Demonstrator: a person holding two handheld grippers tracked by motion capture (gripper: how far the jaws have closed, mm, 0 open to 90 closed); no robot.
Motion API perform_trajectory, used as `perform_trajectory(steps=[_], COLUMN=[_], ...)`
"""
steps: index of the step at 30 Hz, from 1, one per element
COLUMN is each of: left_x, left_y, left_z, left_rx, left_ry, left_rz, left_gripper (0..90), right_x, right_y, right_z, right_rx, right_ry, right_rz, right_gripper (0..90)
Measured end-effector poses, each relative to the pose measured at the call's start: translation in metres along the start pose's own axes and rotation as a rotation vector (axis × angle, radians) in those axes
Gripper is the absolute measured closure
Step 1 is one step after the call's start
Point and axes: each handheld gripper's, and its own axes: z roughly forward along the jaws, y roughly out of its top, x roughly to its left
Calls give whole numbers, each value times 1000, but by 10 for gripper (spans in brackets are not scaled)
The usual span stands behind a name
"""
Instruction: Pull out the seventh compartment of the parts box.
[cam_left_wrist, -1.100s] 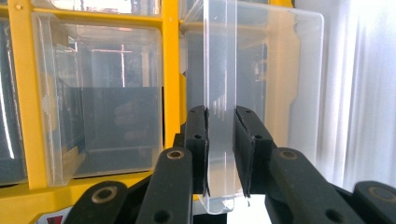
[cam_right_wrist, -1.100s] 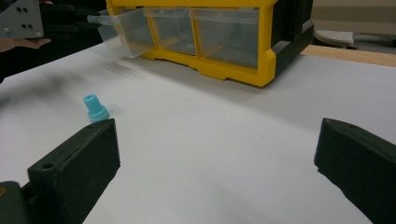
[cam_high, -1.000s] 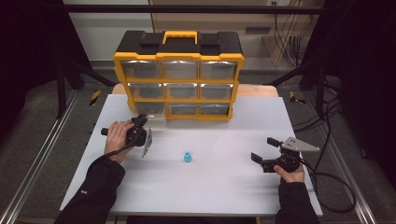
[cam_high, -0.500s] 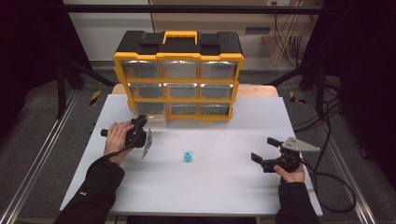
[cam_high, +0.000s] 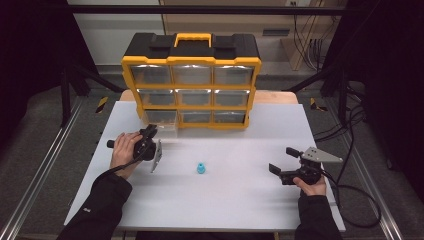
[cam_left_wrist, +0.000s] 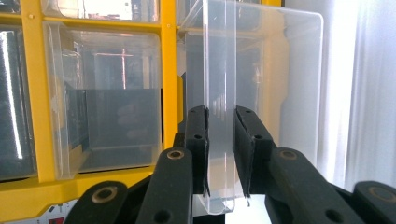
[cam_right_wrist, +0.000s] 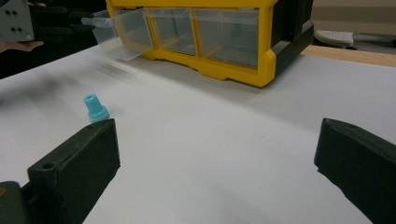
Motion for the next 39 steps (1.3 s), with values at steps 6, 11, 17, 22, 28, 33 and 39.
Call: perform_trajectory(steps=[6,11,17,22,28,33,39], left_x=[-1,-2,-4,-4,-5,-4,-1], left_y=[0,0,-1,0,-1,-1,-1], left_z=[-3,-5,-8,-8,-9,-8,-8], left_rx=[-1,-4,-6,-7,-10,-12,-20], left_ry=[1,4,4,6,-3,-9,-33], left_rz=[2,5,2,-3,-19,-26,-56], left_gripper=[758,758,758,757,752,751,733], right_x=[0,0,0,0,0,0,0], right_y=[0,0,0,0,0,0,0], right_z=[0,0,0,-1,-1,-1,-1], right_rx=[-1,-2,-1,0,1,0,1], right_ry=[-1,0,-1,-1,-1,-1,-2], right_rz=[1,2,0,5,5,2,5], right_gripper=[7,7,7,7,7,7,7])
